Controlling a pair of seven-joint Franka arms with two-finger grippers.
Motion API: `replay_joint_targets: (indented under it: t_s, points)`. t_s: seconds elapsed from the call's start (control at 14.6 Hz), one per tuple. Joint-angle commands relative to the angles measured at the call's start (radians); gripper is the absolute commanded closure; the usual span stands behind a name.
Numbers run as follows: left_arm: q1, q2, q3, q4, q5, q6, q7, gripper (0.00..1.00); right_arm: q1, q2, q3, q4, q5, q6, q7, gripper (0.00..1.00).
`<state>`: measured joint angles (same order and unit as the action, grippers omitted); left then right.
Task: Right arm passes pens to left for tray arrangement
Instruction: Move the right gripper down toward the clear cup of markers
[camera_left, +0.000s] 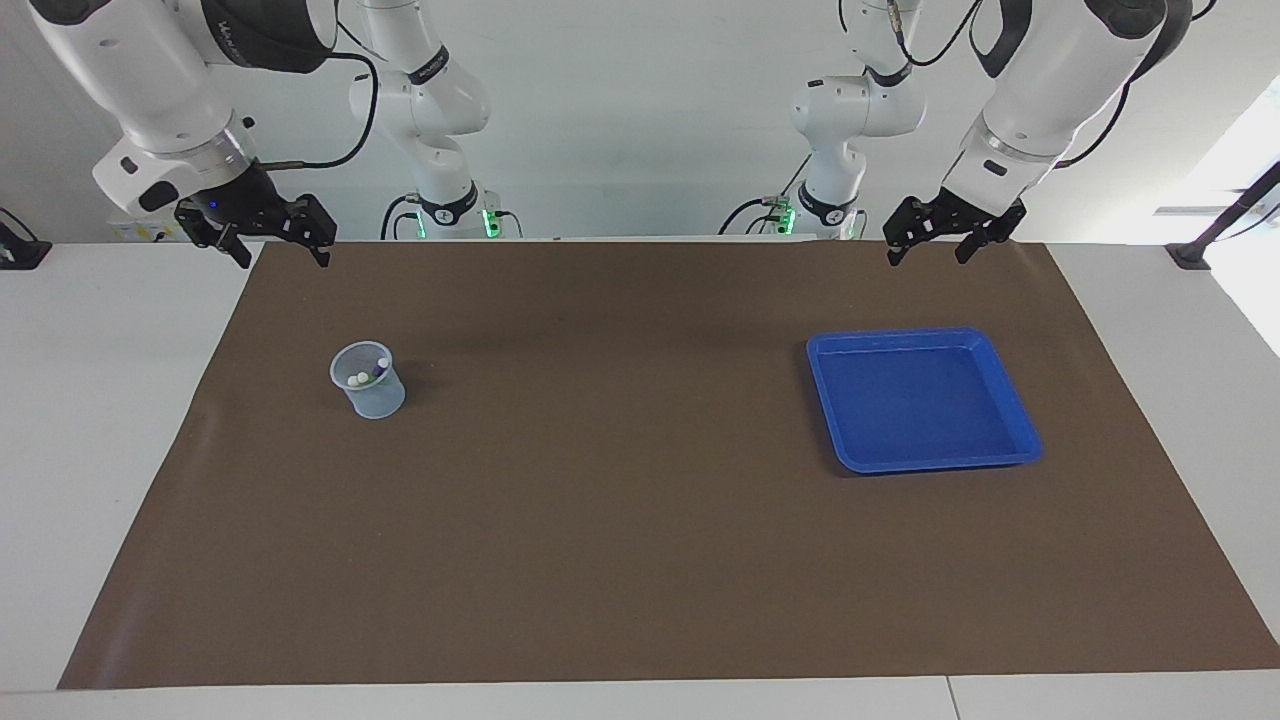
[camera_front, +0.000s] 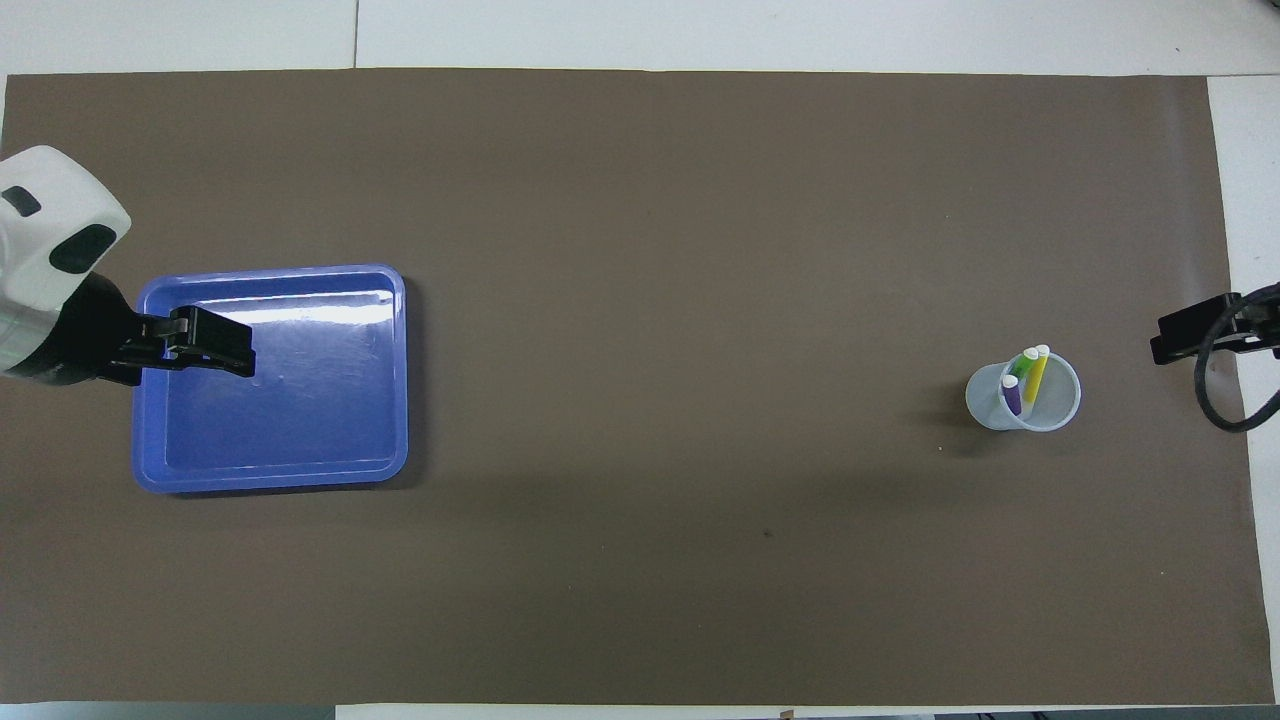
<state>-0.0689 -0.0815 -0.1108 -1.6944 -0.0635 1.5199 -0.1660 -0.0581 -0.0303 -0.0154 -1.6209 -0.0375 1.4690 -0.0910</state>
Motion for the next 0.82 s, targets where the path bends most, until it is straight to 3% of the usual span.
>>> replay_joint_targets:
  t_s: [0.0, 0.48, 0.75]
  points:
    - [0.001, -0.015, 0.005, -0.013, 0.011, 0.019, 0.013, 0.00, -0.006, -0.008, 0.006, -0.005, 0.014, 0.013, -0.016, 0.00]
    - [0.000, -0.015, 0.005, -0.013, 0.011, 0.019, 0.011, 0.00, -0.002, -0.010, 0.022, -0.031, 0.014, 0.045, -0.010, 0.00]
    - [0.000, -0.015, 0.005, -0.013, 0.011, 0.019, 0.011, 0.00, 0.041, -0.042, 0.029, -0.118, 0.054, 0.143, -0.050, 0.00]
